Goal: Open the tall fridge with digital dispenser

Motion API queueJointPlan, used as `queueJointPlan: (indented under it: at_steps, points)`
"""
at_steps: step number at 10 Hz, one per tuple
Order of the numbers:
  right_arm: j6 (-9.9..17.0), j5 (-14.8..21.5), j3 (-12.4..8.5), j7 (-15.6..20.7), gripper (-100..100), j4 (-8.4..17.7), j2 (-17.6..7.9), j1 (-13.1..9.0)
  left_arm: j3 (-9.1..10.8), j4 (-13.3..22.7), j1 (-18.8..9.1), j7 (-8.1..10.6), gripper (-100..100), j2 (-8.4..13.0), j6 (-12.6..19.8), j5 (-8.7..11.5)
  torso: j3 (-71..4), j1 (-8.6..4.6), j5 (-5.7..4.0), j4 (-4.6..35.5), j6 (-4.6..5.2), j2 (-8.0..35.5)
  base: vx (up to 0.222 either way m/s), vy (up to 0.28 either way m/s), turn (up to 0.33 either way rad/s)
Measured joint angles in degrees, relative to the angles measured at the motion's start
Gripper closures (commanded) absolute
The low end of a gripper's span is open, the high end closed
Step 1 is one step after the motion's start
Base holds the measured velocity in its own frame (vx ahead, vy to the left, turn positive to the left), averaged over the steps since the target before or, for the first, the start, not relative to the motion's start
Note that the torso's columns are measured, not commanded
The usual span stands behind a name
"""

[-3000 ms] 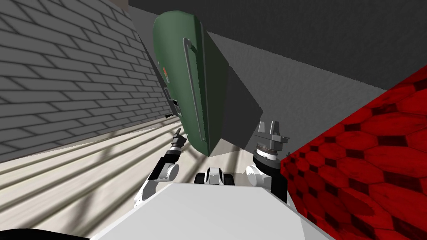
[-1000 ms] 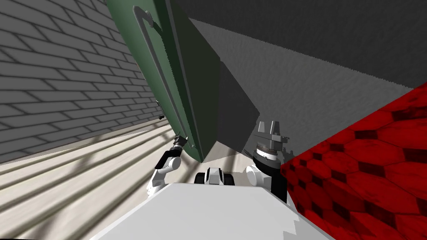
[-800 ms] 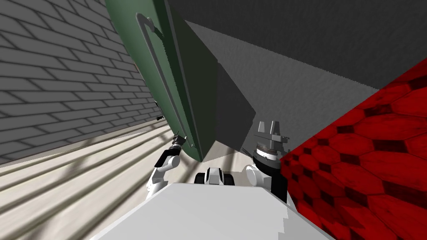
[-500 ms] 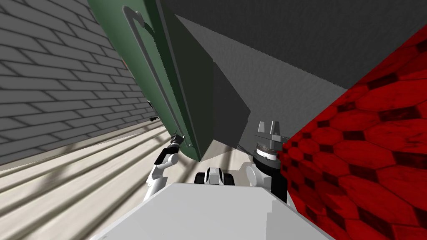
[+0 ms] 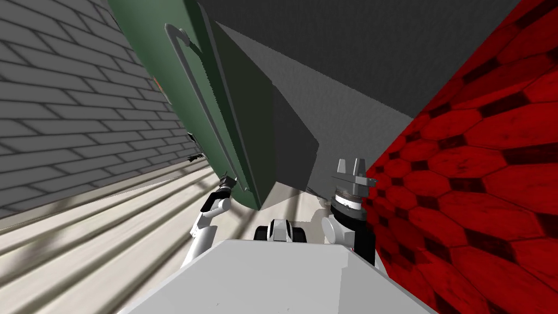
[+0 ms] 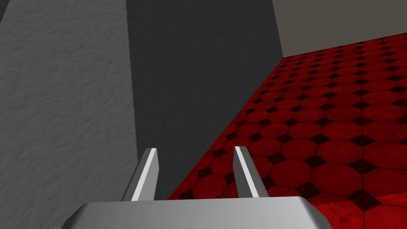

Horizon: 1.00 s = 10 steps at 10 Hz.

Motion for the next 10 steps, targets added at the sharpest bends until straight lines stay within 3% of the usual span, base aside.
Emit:
queueJointPlan:
  at_steps: [1, 3, 6, 8, 10]
  points:
    - [0.00, 0.00, 0.00, 0.00, 0, 0.00, 0.00, 0.01, 0.25, 1.46, -0.42, 0.12, -100, 0.39, -0.32, 0.11, -0.09, -0.05, 0.02, -0.08, 0.03, -0.13, -0.105, -0.048, -0.291]
    - [0.00, 0.00, 0.00, 0.00, 0, 0.00, 0.00, -0.01, 3.46, 5.31, -3.69, 0.60, -100, 1.90, -0.66, -0.80, 0.00, -0.01, -0.05, 0.09, 0.28, -0.03, -0.098, -0.012, -0.160]
    - [0.00, 0.00, 0.00, 0.00, 0, 0.00, 0.00, -0.01, 6.50, 12.61, -7.55, 1.56, -100, 4.65, -2.65, -1.12, -0.18, 0.21, 0.01, -0.01, 0.19, -0.31, -0.108, -0.025, -0.201]
    - [0.00, 0.00, 0.01, 0.00, 0, 0.00, 0.00, -0.02, 9.35, 13.97, -9.01, 1.90, -100, 5.46, -1.96, -1.90, -0.10, 0.02, -0.04, 0.06, 0.41, -0.18, -0.131, -0.043, -0.286]
    - [0.00, 0.00, -0.01, 0.00, 0, 0.00, 0.00, 0.01, 11.71, 18.24, -11.89, 2.27, -100, 6.56, -2.75, -2.18, -0.18, 0.07, -0.16, 0.08, 0.08, -0.29, -0.099, -0.032, -0.165]
